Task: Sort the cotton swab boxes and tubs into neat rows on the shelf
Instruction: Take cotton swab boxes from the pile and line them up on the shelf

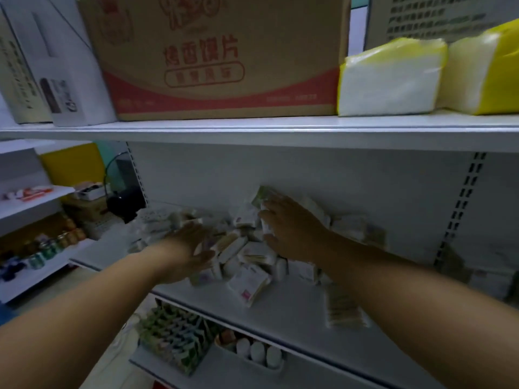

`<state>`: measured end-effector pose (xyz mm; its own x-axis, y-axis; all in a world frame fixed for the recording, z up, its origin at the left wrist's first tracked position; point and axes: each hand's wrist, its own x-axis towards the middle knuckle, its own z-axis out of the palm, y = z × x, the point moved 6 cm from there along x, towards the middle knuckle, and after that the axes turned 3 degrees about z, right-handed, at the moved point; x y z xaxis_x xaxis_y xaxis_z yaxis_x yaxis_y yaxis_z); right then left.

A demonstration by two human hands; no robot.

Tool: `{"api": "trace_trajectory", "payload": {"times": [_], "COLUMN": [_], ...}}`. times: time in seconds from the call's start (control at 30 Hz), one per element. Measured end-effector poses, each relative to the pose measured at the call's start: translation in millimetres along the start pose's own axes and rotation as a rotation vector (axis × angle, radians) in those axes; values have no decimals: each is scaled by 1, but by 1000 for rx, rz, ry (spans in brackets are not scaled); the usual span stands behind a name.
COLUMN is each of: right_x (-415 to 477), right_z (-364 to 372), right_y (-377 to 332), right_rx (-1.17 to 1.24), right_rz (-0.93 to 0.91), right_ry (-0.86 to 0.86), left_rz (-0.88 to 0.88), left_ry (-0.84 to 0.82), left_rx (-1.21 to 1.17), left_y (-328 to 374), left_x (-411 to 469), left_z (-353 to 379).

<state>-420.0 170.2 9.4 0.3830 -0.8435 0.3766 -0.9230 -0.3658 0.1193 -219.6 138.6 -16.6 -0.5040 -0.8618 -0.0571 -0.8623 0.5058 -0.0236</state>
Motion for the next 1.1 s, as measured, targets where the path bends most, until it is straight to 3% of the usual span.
{"api": "trace_trajectory", "payload": {"times": [0.27,0.4,0.5,0.6,0.97,1.1], "right_x": [47,69,89,111,180,195], "right_z": [36,35,29,32,87,118], "right_y": [-12,-36,-57,-71,-97,-84], "right_rx": [-18,-189,-237,-189,116,312], "right_rz": [118,104,70,182,462,630], "right_ry": [-21,-18,93,115,-156,-438], "left_rz": [14,128,165,143,271,194], "left_ry": [-30,37,149,192,100,70], "left_rx": [62,98,125,25,-280,-465], "left_y": [-105,-146,-189,-235,-305,-306], "left_x": [54,70,77,81,123,155], "left_z": [1,-10,-23,-23,5,5]}}
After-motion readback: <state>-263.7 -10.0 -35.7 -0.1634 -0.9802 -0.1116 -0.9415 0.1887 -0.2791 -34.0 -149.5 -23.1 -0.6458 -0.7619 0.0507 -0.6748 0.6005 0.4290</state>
